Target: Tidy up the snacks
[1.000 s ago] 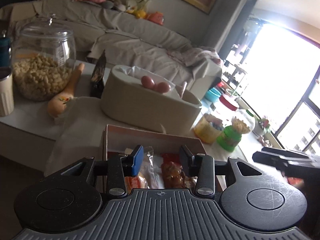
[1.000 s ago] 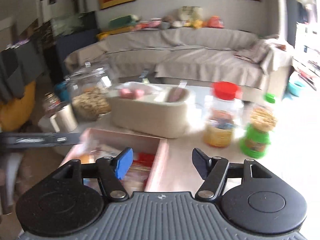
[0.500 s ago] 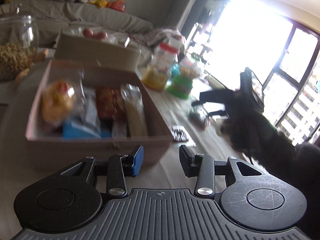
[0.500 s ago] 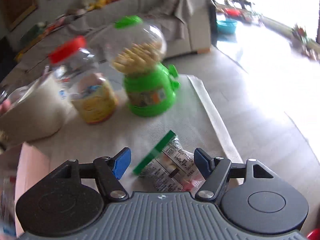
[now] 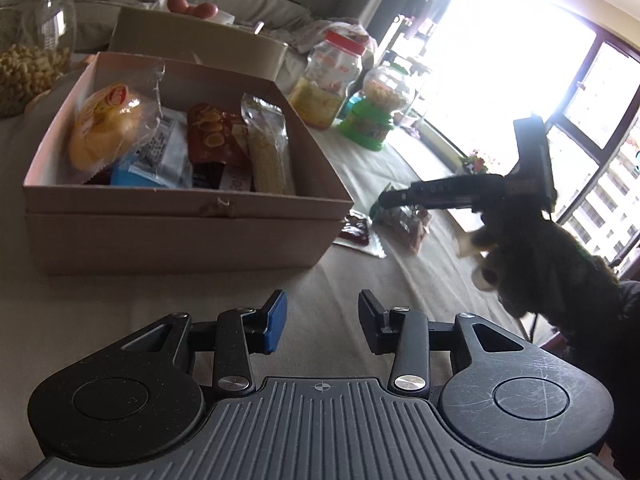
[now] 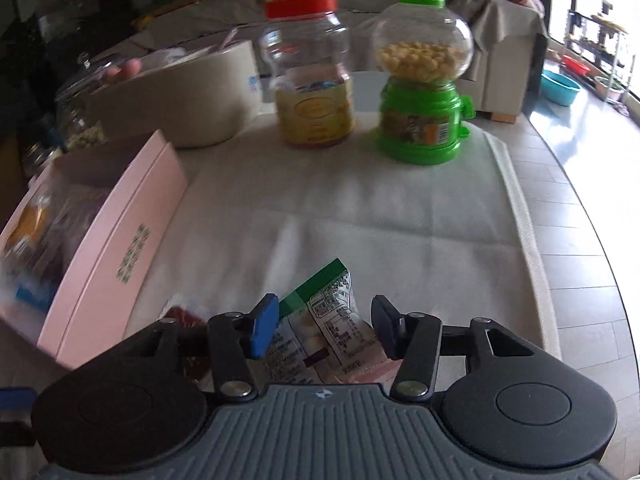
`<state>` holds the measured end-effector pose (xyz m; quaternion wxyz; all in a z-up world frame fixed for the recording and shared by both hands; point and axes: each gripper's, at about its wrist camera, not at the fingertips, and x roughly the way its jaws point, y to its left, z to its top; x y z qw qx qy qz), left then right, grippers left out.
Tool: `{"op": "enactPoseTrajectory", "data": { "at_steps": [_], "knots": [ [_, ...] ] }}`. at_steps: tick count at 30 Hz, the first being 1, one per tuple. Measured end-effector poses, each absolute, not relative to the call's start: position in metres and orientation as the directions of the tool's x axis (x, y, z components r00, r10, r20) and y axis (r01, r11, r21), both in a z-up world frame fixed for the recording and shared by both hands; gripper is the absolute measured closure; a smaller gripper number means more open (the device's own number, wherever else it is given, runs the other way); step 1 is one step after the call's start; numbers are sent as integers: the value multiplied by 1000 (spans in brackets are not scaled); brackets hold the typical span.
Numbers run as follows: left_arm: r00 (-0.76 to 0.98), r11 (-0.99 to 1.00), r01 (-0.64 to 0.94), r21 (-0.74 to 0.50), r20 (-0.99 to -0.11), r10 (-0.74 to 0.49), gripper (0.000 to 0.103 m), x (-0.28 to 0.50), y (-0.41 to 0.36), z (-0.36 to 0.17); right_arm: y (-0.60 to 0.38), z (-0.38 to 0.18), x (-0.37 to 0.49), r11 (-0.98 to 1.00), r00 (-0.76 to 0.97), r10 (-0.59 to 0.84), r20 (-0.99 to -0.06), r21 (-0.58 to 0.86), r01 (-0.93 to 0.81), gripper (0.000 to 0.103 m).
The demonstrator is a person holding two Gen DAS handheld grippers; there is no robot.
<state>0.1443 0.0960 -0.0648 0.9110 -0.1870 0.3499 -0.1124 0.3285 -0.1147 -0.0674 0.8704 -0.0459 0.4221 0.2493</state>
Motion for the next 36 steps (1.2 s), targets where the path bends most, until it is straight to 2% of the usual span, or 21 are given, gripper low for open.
{"op": "enactPoseTrajectory", "data": {
  "at_steps": [2,6,8,10,12,17,20,22,23,24,29,33,36],
  "knots": [
    [722,905,69,-419,-605,-335,59,144,94,-68,-108,-67,306,841,485,418,-768,126,-527,52],
    [709,908,80,-411,-617,-341,59,141,89,-69,-100,-65,272,746,343,519,-783,219,-629,52],
    [705,910,83,-406,-622,-341,59,140,87,-70,-93,-58,252,729,385,512,-768,151,-668,48],
    [702,913,77,-401,-628,-335,59,139,87,-71,-83,-52,231,695,473,499,-726,9,-719,33],
    [700,915,67,-398,-635,-327,59,135,86,-73,-71,-50,227,645,494,505,-708,-71,-761,32],
    [697,917,40,-396,-647,-309,60,126,90,-76,-41,-70,268,659,425,490,-761,4,-752,33],
    [698,922,29,-387,-652,-296,60,118,94,-72,-42,-76,283,667,416,501,-759,32,-744,33],
    [703,923,21,-383,-651,-286,60,113,98,-71,-47,-74,280,661,403,508,-761,45,-749,40],
    [706,922,16,-386,-649,-284,60,110,100,-71,-51,-73,274,650,393,514,-763,47,-759,50],
    [708,920,11,-392,-646,-284,60,108,103,-71,-52,-71,267,641,396,513,-761,34,-767,54],
    [721,908,-2,-418,-630,-289,60,105,108,-72,-58,-68,228,616,389,486,-783,-9,-787,55],
    [737,911,6,-413,-614,-283,60,94,108,-61,-50,-65,201,578,336,493,-803,14,-816,76],
    [744,916,-18,-401,-617,-256,60,88,112,-54,-36,-64,177,539,301,502,-811,21,-842,75]
  ]
}}
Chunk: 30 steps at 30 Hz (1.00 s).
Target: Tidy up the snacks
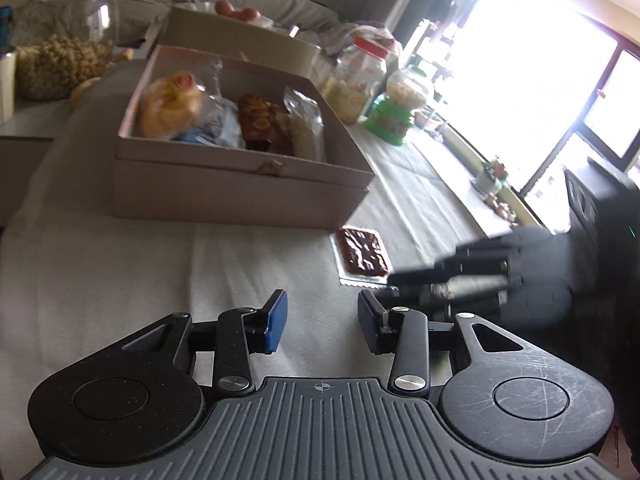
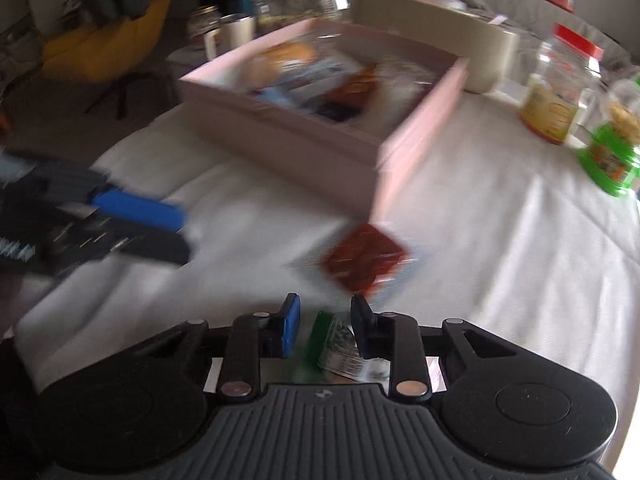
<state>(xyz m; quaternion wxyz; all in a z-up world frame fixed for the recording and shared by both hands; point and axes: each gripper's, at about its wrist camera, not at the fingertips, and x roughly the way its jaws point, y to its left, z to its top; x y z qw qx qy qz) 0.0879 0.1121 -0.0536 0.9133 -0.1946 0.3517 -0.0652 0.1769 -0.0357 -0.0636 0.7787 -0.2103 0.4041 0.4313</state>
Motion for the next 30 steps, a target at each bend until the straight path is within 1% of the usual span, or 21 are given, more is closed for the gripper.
{"op": "enactPoseTrajectory", "data": {
  "at_steps": [3,6,8,10,11,14,18,20,21,22,26,28,30],
  "knots": [
    [760,910,-51,-412,-607,-232,60,81,118,-49,-19,-63,151,485,257,534,-806,42,-874,75],
    [769,905,-79,-418,-603,-212,60,75,123,-47,-6,-56,134,452,267,550,-792,13,-892,75],
    [774,904,-87,-419,-600,-203,60,70,127,-46,-3,-51,134,471,316,540,-780,-30,-882,67],
    [771,906,-95,-412,-606,-194,60,68,128,-46,-4,-48,142,515,381,509,-772,-82,-853,37],
    [768,908,-96,-408,-611,-193,60,69,127,-47,-7,-48,149,542,408,497,-766,-93,-835,34],
    [757,910,-82,-406,-619,-208,60,71,122,-52,-18,-54,176,614,443,469,-764,-78,-785,33],
    [740,914,-58,-401,-632,-230,60,76,111,-58,-31,-70,209,678,413,496,-764,43,-734,33],
    [732,918,-54,-393,-641,-232,60,76,108,-60,-35,-73,209,689,427,518,-741,66,-721,36],
    [730,920,-60,-387,-646,-224,60,76,108,-60,-34,-72,206,680,431,522,-736,54,-731,44],
    [731,922,-72,-381,-649,-211,60,75,109,-61,-35,-72,202,667,434,525,-732,38,-744,49],
    [745,917,-107,-385,-642,-183,60,74,115,-61,-34,-73,174,598,395,572,-718,35,-801,49],
    [749,916,-104,-387,-637,-184,60,74,115,-60,-35,-73,155,560,383,591,-710,19,-828,49],
    [748,917,-91,-389,-634,-194,60,75,114,-60,-38,-71,139,523,343,613,-711,40,-852,48]
  ]
}}
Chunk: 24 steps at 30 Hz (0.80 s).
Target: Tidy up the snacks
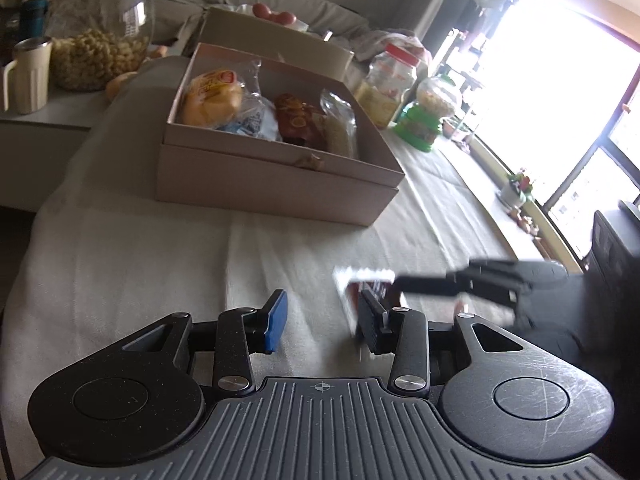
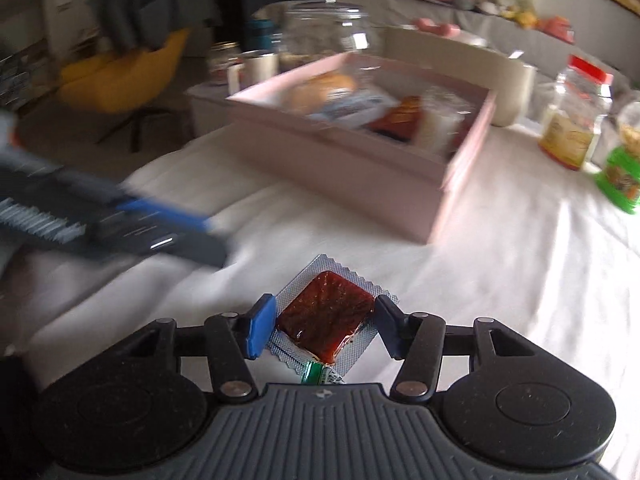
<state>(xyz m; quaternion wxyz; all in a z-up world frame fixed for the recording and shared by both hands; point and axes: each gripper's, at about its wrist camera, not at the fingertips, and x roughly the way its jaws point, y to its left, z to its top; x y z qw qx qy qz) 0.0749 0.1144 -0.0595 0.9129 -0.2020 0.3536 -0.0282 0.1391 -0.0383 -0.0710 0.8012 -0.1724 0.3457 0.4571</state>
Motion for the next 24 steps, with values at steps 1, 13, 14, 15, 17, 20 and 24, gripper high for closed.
{"op": "enactPoseTrajectory", "data": {
  "at_steps": [1,13,14,15,17,20,24],
  "knots": [
    [748,917,-82,-390,-633,-202,60,75,113,-59,-40,-69,133,506,324,624,-711,51,-861,46],
    [699,974,13,-226,-695,-170,60,94,55,-65,-123,-55,88,674,527,566,-634,-12,-738,26],
    [696,977,30,-209,-697,-170,59,97,48,-66,-130,-55,86,682,521,574,-632,16,-731,26],
    [693,981,43,-191,-702,-167,59,99,42,-67,-137,-55,81,684,516,579,-631,32,-729,24],
    [694,991,67,-118,-708,-131,58,102,27,-71,-146,-58,73,685,520,575,-632,24,-728,22],
    [701,995,83,-57,-707,-99,56,105,17,-73,-153,-65,61,653,503,559,-659,-24,-757,20],
    [698,995,81,-62,-709,-101,54,103,20,-72,-151,-76,60,648,543,508,-668,-119,-753,17]
  ]
}}
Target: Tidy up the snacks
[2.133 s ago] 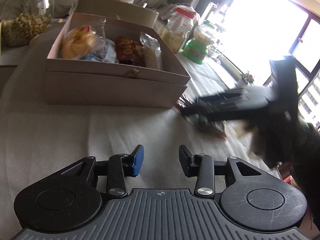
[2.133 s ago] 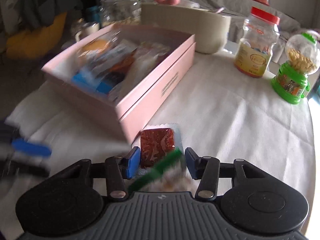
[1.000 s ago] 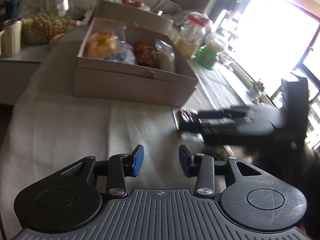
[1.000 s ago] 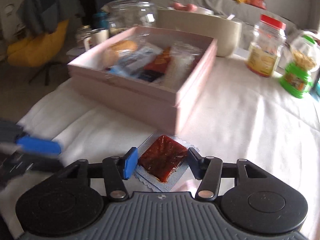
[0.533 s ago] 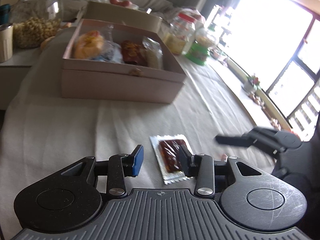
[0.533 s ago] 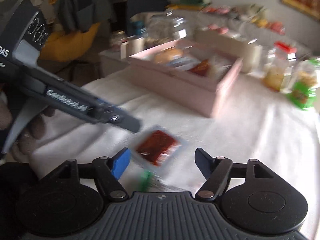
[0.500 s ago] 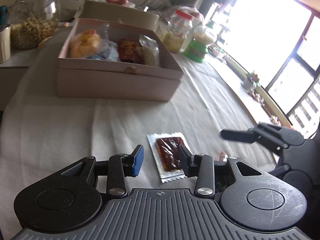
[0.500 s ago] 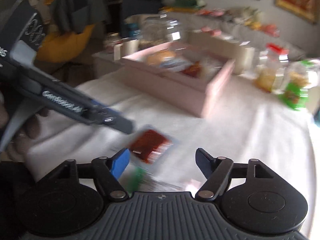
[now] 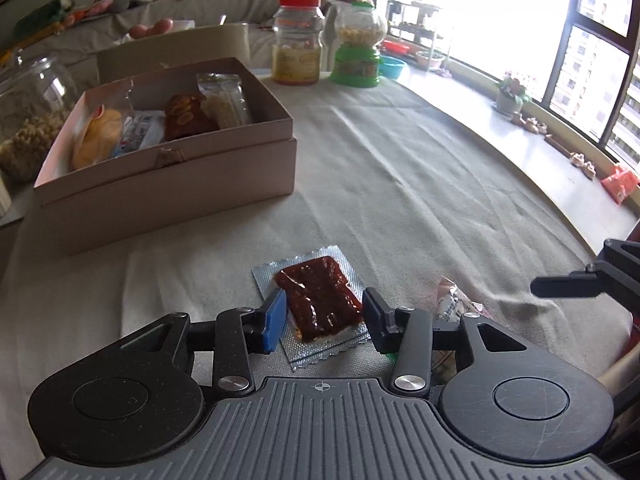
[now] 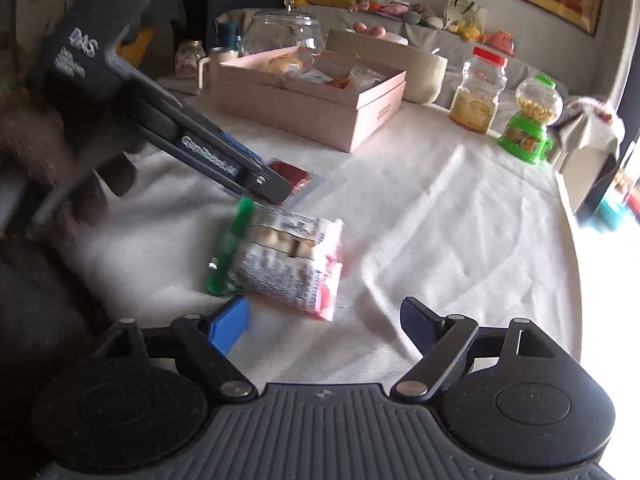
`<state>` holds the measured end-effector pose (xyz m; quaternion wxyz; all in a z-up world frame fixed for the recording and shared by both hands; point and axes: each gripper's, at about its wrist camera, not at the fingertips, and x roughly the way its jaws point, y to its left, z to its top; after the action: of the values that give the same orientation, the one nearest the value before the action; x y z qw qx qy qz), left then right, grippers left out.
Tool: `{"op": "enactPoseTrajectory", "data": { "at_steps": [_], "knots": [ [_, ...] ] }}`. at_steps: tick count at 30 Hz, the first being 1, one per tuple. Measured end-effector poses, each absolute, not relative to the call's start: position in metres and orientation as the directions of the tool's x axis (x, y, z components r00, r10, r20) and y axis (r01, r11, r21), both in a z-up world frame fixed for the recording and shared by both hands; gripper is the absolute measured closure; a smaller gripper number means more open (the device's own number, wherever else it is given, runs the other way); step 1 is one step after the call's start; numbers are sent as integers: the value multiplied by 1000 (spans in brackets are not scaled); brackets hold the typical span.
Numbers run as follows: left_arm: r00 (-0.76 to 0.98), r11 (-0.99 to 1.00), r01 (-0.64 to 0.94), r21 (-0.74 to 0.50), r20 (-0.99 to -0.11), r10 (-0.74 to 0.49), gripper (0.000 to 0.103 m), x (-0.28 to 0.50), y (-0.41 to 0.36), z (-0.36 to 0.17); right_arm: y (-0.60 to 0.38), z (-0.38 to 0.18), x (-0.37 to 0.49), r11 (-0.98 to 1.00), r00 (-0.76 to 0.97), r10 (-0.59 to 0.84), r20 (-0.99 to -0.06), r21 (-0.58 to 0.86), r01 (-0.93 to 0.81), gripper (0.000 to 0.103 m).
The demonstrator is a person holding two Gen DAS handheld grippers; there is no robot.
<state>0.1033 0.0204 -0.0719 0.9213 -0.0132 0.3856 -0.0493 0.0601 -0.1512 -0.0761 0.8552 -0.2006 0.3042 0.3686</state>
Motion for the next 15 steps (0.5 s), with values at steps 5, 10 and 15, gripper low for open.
{"op": "enactPoseTrajectory", "data": {
  "at_steps": [5,10,15],
  "knots": [
    [695,995,79,-64,-712,-101,54,103,23,-71,-143,-78,82,754,703,350,-620,-258,-603,17],
    [701,996,45,-80,-708,-89,53,99,35,-72,-152,-74,92,794,691,366,-623,-179,-581,17],
    [715,997,-18,-77,-698,-41,51,96,52,-72,-149,-61,81,752,618,503,-604,-47,-658,17]
  ]
}}
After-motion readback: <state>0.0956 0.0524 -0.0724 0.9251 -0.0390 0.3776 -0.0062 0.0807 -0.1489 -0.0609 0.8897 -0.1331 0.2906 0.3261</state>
